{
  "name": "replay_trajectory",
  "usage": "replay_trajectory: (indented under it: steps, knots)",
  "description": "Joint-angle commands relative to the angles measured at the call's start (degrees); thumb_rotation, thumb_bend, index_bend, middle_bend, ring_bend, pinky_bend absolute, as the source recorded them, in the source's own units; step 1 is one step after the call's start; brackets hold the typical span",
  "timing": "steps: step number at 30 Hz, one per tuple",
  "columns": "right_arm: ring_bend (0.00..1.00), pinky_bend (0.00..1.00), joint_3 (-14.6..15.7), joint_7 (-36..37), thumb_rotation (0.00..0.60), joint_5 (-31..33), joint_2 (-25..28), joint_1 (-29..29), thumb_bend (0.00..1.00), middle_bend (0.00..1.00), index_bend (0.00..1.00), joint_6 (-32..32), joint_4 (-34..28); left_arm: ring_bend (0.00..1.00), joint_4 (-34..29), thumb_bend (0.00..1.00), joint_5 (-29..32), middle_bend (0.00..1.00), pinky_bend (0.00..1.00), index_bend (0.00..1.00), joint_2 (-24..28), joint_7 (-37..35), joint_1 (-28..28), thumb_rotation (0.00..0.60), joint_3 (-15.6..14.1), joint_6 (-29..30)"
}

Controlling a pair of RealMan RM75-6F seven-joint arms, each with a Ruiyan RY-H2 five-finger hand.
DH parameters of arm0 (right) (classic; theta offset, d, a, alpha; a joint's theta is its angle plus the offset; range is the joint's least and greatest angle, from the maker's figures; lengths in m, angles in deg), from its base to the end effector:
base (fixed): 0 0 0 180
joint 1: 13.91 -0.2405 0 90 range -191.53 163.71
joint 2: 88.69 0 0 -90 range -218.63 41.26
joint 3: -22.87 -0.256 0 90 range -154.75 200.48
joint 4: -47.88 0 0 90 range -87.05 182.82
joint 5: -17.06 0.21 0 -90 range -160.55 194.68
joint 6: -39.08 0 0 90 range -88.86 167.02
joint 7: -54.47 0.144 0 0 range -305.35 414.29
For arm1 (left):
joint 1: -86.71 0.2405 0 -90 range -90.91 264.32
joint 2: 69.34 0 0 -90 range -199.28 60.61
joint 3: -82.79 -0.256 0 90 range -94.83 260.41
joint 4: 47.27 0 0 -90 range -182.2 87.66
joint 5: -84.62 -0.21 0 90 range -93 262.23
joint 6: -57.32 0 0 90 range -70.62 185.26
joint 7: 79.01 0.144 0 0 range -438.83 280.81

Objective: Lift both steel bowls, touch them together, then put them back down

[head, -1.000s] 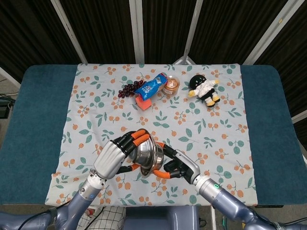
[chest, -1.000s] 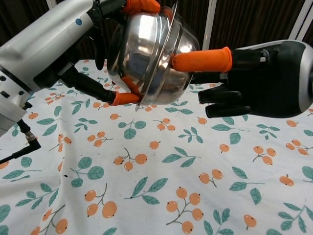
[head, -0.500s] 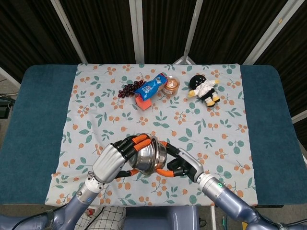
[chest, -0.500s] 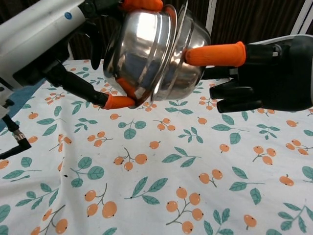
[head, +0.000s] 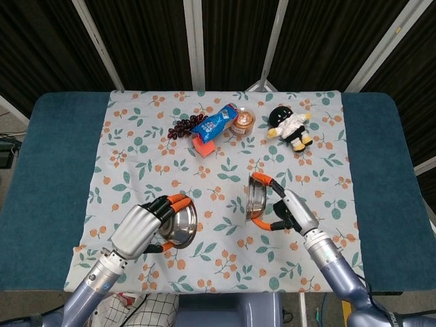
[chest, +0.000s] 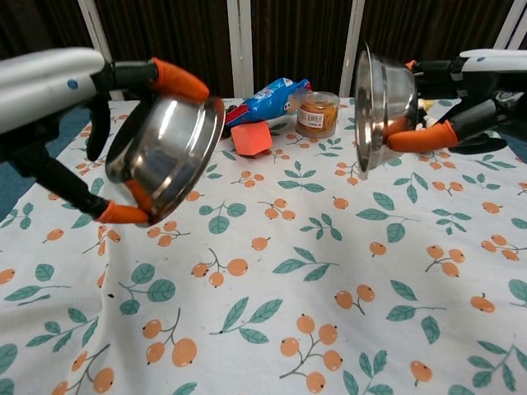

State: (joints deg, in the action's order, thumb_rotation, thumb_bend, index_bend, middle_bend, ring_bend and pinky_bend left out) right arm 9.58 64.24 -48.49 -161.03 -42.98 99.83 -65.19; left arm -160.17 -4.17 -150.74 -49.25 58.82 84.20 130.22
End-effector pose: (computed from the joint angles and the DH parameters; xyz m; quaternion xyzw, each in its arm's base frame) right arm -0.1412 -0.2791 0.0663 0.5434 -0.6087 0.5093 0.2737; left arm -0.1036 0.2170 0.0370 -0.7382 -0.2972 -0.4848 0.3629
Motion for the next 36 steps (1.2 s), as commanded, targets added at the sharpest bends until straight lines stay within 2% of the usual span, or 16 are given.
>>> replay_trajectory:
  steps: [1, 5, 9, 15, 19, 22, 24, 27, 29, 31, 34, 36]
  knots:
    - [0.92, 1.00, 9.1, -22.8, 0.600, -15.3, -12.0, 2.0, 0.36, 0.86, 0.93, 14.8, 17.8, 0.42, -0.2, 0.36, 5.0, 0.51, 0.57, 0.37, 1.0, 5.2, 0.7, 0.600, -1.0, -2.9]
    - [0.90, 1.00, 13.8, -27.2, 0.600, -24.5, -15.8, 3.0, 0.36, 0.86, 0.89, 18.2, 27.7, 0.39, 1.5, 0.36, 8.4, 0.49, 0.51, 0.37, 0.4, 7.0, 0.7, 0.600, -0.6, -3.8]
    - [0.87, 0.95, 16.7, -28.1, 0.600, -29.1, -18.3, 3.9, 0.36, 0.83, 0.85, 19.1, 33.4, 0.39, 3.8, 0.36, 11.6, 0.49, 0.49, 0.37, -0.5, 7.8, 0.3, 0.600, 0.0, -5.2]
    - [0.79, 0.88, 18.4, -30.3, 0.600, -29.3, -19.7, 4.7, 0.36, 0.72, 0.71, 16.1, 34.9, 0.38, 7.5, 0.35, 14.3, 0.47, 0.49, 0.36, -1.8, 10.4, -0.1, 0.600, -0.7, -6.5]
    - [0.75, 0.86, 18.8, -31.7, 0.600, -29.2, -20.8, 5.2, 0.36, 0.65, 0.60, 14.6, 35.2, 0.35, 8.7, 0.32, 20.1, 0.44, 0.47, 0.32, -2.2, 14.4, -1.0, 0.600, -0.8, -9.0]
    - [0.72, 0.84, 18.3, -31.8, 0.600, -29.4, -21.5, 5.2, 0.36, 0.61, 0.53, 14.4, 35.6, 0.34, 9.1, 0.29, 22.6, 0.41, 0.46, 0.27, -2.8, 16.6, -1.7, 0.600, -0.9, -9.8]
    - [0.69, 0.82, 18.0, -32.1, 0.600, -29.6, -21.8, 5.2, 0.36, 0.57, 0.46, 14.3, 35.6, 0.32, 9.3, 0.25, 24.1, 0.37, 0.46, 0.19, -3.1, 18.2, -2.2, 0.600, -1.1, -10.1]
    - [0.58, 0.74, 17.8, -32.7, 0.600, -29.8, -21.9, 5.1, 0.36, 0.46, 0.26, 13.7, 35.4, 0.26, 8.4, 0.16, 27.0, 0.27, 0.44, 0.05, -3.2, 21.0, -2.9, 0.600, -1.3, -10.2]
    - [0.45, 0.64, 17.7, -33.0, 0.600, -29.7, -21.7, 5.0, 0.36, 0.33, 0.09, 13.1, 34.8, 0.23, 7.7, 0.12, 28.3, 0.21, 0.43, 0.01, -3.2, 22.0, -3.3, 0.600, -1.3, -10.2]
    - [0.31, 0.54, 17.6, -33.4, 0.600, -29.4, -21.3, 5.1, 0.36, 0.21, 0.01, 12.6, 33.8, 0.18, 7.0, 0.09, 28.7, 0.14, 0.42, 0.00, -3.1, 22.1, -3.5, 0.600, -1.3, -9.8]
    - [0.15, 0.43, 17.5, -34.1, 0.592, -29.0, -20.5, 5.2, 0.36, 0.05, 0.00, 11.9, 32.2, 0.08, 6.5, 0.05, 28.2, 0.03, 0.38, 0.00, -2.9, 21.4, -3.6, 0.600, -1.4, -9.3]
    - [0.10, 0.39, 17.5, -34.6, 0.558, -28.7, -19.8, 5.3, 0.36, 0.01, 0.00, 11.5, 30.8, 0.04, 6.3, 0.03, 27.7, 0.00, 0.36, 0.00, -2.7, 20.6, -3.7, 0.600, -1.4, -9.0]
